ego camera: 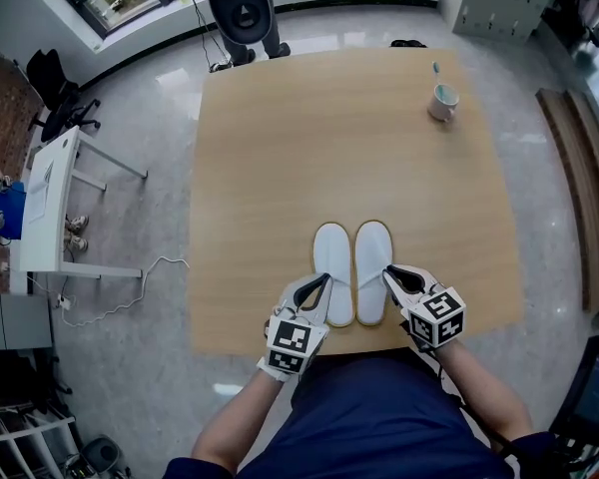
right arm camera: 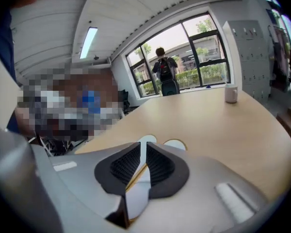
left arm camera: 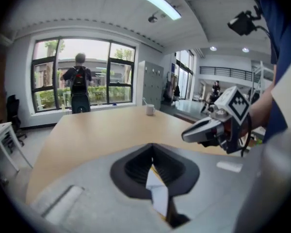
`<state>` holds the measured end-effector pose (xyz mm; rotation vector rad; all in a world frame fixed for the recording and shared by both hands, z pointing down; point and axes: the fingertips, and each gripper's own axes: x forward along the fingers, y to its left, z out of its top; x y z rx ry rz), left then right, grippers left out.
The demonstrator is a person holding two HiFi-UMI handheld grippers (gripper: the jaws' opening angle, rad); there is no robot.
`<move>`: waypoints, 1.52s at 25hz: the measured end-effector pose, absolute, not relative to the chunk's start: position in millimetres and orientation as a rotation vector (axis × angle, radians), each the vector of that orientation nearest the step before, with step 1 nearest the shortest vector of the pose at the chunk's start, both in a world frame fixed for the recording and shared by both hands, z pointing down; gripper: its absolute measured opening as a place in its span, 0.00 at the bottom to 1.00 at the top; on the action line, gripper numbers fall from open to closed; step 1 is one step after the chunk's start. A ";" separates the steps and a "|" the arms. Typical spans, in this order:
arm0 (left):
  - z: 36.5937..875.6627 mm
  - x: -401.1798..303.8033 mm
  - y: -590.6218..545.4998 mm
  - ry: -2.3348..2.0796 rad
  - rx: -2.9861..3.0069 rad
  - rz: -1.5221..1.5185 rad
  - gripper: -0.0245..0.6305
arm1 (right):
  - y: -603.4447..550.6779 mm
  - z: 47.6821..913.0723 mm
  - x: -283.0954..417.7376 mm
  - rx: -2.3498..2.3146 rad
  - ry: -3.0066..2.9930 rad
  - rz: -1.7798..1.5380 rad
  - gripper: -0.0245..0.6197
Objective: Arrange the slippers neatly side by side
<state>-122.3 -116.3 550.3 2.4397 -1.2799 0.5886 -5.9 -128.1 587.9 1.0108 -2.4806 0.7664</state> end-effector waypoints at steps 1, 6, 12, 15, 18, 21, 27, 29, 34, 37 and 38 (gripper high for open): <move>534.8 -131.2 -118.4 -1.327 2.433 0.539 0.04 | -131.2 574.3 3.8 1.062 -2.498 0.783 0.09; 471.1 -145.7 -118.8 -1.380 2.388 0.283 0.04 | -142.8 509.5 44.1 1.254 -2.580 0.822 0.06; 417.9 -115.5 -119.1 -1.306 2.448 0.159 0.04 | -148.6 445.4 44.0 1.292 -2.705 0.740 0.05; 407.3 -99.1 -116.3 -1.262 2.484 0.148 0.04 | -148.6 421.9 39.9 1.290 -2.743 0.625 0.05; 404.5 -94.8 -114.9 -1.250 2.507 0.154 0.04 | -147.7 411.4 40.6 1.294 -2.753 0.553 0.05; 405.1 -94.8 -116.5 -1.255 2.490 0.163 0.04 | -146.3 409.7 44.8 1.301 -2.744 0.545 0.05; 414.8 -93.5 -118.1 -1.246 2.479 0.206 0.04 | -148.7 412.9 48.3 1.318 -2.731 0.540 0.05; 416.3 -92.2 -118.3 -1.241 2.481 0.210 0.04 | -149.9 413.7 48.5 1.322 -2.727 0.543 0.05; 417.8 -90.8 -117.4 -1.243 2.480 0.211 0.04 | -149.2 415.6 48.3 1.323 -2.722 0.520 0.05; 423.3 -90.9 -114.9 -1.224 2.483 0.213 0.04 | -148.1 416.4 46.5 1.324 -2.717 0.515 0.05; 426.1 -90.5 -113.7 -1.216 2.490 0.211 0.04 | -148.0 416.7 46.3 1.325 -2.715 0.518 0.05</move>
